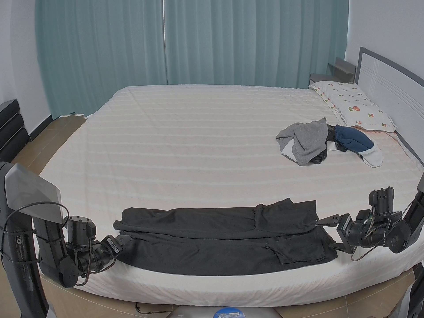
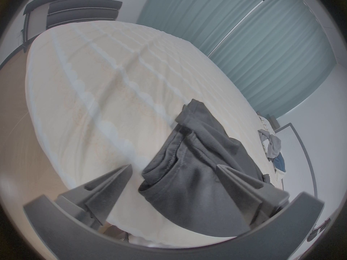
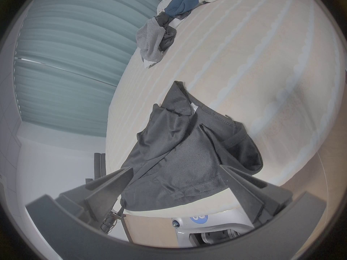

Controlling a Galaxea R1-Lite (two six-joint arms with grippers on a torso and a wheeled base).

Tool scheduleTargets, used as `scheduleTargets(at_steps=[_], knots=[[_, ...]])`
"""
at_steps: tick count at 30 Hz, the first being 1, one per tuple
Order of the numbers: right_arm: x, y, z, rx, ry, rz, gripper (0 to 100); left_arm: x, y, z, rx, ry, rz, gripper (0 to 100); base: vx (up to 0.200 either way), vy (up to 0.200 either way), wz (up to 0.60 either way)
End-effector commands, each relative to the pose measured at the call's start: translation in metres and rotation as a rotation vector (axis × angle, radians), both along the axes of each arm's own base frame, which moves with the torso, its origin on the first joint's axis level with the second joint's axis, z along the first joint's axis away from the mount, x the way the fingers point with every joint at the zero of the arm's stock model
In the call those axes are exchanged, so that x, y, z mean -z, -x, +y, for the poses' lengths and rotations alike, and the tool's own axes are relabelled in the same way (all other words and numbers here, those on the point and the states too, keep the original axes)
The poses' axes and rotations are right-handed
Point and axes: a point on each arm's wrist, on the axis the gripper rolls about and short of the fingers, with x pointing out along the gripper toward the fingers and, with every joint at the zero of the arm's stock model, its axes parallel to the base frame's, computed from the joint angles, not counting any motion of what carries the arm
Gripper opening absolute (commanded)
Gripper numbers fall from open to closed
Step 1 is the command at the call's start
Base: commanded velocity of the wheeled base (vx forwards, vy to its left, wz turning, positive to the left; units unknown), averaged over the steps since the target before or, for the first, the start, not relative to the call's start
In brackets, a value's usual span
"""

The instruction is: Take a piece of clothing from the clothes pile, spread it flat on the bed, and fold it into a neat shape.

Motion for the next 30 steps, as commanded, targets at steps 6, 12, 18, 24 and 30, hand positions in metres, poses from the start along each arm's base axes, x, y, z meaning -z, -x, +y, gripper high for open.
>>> scheduleTargets(at_steps=[6,12,18,24,30], knots=[[0.001,0.000,0.000,-0.001,0.000,0.004,100,0.008,0.014,0.004,-0.063,-0.065,0.070,0,0.000,0.000,0.00],[0.001,0.002,0.000,-0.001,0.000,0.008,100,0.008,0.020,0.004,-0.079,-0.097,0.086,0,0.000,0.000,0.00],[0.002,0.002,0.000,-0.002,0.000,0.009,100,0.008,0.026,0.005,-0.059,-0.128,0.108,0,0.000,0.000,0.00],[0.001,0.002,0.000,-0.001,0.000,0.009,100,0.008,0.030,0.005,-0.054,-0.133,0.120,0,0.000,0.000,0.00],[0.001,0.002,0.000,-0.002,0.000,0.008,100,0.007,0.029,0.005,-0.053,-0.135,0.111,100,0.000,0.000,0.00]])
